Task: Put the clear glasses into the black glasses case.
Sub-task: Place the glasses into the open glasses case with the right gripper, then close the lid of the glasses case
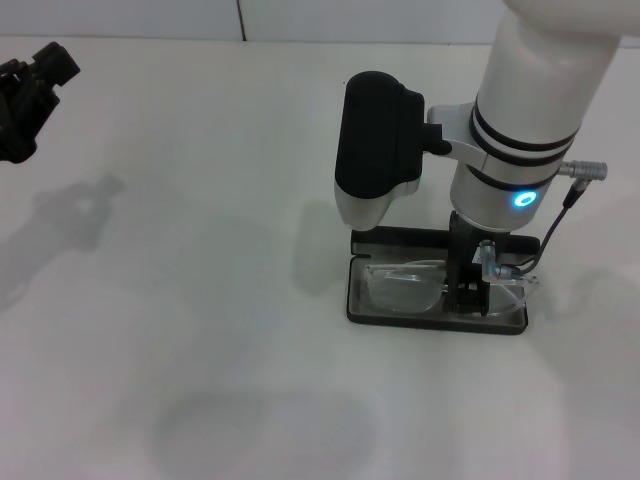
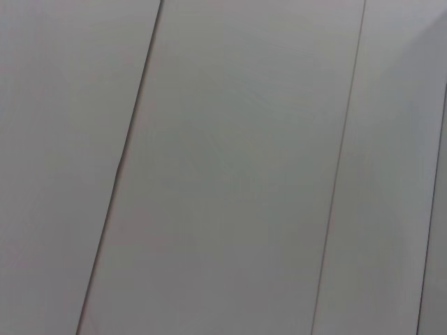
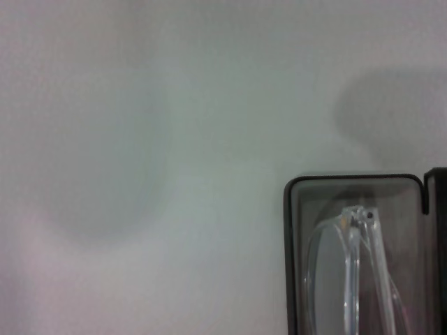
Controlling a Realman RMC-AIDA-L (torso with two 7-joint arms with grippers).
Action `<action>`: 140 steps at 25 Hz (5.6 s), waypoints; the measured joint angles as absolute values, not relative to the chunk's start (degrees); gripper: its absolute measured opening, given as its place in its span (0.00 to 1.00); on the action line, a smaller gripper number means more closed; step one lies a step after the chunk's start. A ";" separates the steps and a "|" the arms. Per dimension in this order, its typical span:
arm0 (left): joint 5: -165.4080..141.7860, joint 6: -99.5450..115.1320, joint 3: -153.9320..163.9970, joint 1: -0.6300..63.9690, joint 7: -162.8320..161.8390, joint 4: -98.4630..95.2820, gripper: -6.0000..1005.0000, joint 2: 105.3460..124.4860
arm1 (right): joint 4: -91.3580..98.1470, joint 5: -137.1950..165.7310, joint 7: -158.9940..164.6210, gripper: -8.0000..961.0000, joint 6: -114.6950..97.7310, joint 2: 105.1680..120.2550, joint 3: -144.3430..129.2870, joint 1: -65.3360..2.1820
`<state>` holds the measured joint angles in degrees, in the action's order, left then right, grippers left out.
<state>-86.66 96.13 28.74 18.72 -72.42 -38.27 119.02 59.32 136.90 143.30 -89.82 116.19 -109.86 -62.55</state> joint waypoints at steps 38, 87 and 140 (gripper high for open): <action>-86.63 96.16 28.59 18.19 -72.42 -38.23 0.07 119.09 | 61.64 138.44 144.77 0.16 -90.47 116.19 -109.95 -62.46; -86.30 81.80 69.25 37.60 -73.64 -27.96 0.09 120.27 | 70.09 95.65 109.83 0.16 -86.24 115.39 -35.43 -13.19; -66.61 60.23 107.11 41.47 -75.86 -27.13 0.22 120.23 | 54.05 95.71 103.44 0.16 -86.73 114.69 -34.18 -16.80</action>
